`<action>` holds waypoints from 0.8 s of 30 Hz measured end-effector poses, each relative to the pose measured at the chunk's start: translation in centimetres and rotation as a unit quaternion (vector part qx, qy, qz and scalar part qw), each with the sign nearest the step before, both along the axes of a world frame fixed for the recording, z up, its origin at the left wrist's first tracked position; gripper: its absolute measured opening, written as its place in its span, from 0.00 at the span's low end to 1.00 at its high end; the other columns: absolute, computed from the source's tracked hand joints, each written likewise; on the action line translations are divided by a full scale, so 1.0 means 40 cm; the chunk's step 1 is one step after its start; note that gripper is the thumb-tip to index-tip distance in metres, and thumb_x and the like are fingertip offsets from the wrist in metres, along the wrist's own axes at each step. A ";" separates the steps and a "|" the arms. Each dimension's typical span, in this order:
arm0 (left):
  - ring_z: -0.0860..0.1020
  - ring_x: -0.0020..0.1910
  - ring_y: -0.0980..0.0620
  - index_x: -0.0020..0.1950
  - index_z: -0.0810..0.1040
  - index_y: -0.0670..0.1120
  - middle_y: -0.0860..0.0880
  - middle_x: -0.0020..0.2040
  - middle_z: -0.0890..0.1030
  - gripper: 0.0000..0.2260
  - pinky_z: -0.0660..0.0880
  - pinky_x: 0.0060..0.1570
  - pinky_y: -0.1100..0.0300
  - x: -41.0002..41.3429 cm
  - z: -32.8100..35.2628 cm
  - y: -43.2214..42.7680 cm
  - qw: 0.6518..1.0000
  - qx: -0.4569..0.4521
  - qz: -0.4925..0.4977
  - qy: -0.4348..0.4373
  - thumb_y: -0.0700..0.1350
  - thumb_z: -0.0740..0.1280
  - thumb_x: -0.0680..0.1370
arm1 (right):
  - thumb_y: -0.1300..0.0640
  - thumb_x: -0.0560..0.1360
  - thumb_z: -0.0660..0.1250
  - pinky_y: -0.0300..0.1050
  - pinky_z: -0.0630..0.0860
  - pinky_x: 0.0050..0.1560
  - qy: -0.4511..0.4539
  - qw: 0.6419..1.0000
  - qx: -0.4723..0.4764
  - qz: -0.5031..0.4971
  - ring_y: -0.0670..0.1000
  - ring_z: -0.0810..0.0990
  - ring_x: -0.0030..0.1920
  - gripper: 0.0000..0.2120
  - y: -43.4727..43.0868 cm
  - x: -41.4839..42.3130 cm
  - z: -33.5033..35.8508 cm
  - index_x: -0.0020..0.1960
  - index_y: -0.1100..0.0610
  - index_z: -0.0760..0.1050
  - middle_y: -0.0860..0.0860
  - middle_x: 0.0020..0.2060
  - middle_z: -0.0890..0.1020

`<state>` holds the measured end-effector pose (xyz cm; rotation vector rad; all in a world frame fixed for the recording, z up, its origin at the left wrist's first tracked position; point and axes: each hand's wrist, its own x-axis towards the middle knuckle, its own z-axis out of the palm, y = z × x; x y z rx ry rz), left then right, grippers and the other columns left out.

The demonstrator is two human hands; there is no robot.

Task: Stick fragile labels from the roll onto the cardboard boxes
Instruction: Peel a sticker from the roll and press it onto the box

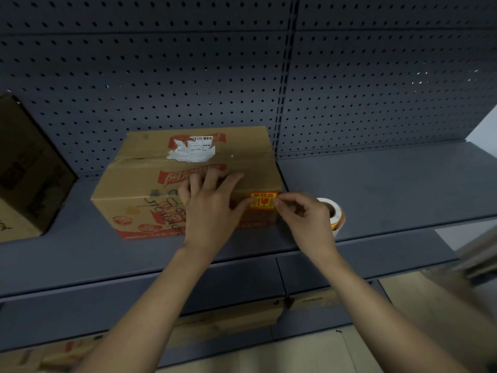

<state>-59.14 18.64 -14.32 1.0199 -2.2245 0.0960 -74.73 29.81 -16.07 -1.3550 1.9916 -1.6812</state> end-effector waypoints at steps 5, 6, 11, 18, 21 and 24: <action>0.71 0.54 0.42 0.60 0.80 0.54 0.49 0.55 0.77 0.23 0.61 0.53 0.49 -0.003 0.006 -0.002 1.000 0.019 0.000 0.004 0.64 0.70 0.70 | 0.56 0.75 0.72 0.38 0.76 0.43 0.168 0.985 0.014 -0.034 0.47 0.80 0.41 0.06 0.003 -0.006 0.001 0.50 0.57 0.83 0.50 0.43 0.83; 0.71 0.54 0.42 0.60 0.81 0.54 0.49 0.55 0.77 0.23 0.61 0.53 0.48 -0.003 0.008 -0.001 1.000 0.022 0.000 0.005 0.63 0.71 0.70 | 0.56 0.76 0.72 0.39 0.77 0.43 0.192 0.980 0.017 -0.040 0.47 0.81 0.41 0.06 0.004 -0.006 0.001 0.51 0.57 0.82 0.50 0.44 0.83; 0.71 0.53 0.42 0.58 0.81 0.54 0.49 0.54 0.77 0.22 0.61 0.51 0.49 -0.003 0.014 0.006 1.000 0.023 0.005 0.003 0.64 0.70 0.69 | 0.55 0.76 0.72 0.40 0.77 0.40 0.214 0.975 0.019 -0.054 0.47 0.80 0.40 0.06 0.001 0.002 0.005 0.49 0.57 0.81 0.50 0.43 0.83; 0.71 0.52 0.41 0.57 0.81 0.54 0.49 0.53 0.77 0.23 0.62 0.51 0.48 -0.007 0.015 0.013 1.000 0.019 0.014 0.008 0.67 0.65 0.70 | 0.50 0.74 0.74 0.36 0.75 0.38 0.111 0.992 0.044 -0.042 0.43 0.79 0.37 0.09 0.002 -0.018 0.007 0.49 0.52 0.78 0.43 0.37 0.80; 0.71 0.53 0.41 0.57 0.81 0.54 0.49 0.53 0.77 0.24 0.62 0.51 0.48 -0.009 0.013 0.012 1.000 0.017 0.013 0.017 0.68 0.64 0.71 | 0.49 0.74 0.73 0.32 0.73 0.40 0.083 0.996 0.043 -0.015 0.43 0.78 0.39 0.15 -0.002 -0.021 0.018 0.57 0.51 0.77 0.44 0.41 0.80; 0.72 0.52 0.41 0.56 0.82 0.54 0.49 0.52 0.78 0.21 0.62 0.50 0.48 -0.011 0.008 0.006 1.000 -0.003 0.013 0.015 0.67 0.66 0.72 | 0.51 0.76 0.72 0.29 0.70 0.41 0.082 0.996 0.037 0.001 0.41 0.77 0.41 0.14 -0.014 -0.022 0.027 0.59 0.51 0.76 0.45 0.42 0.79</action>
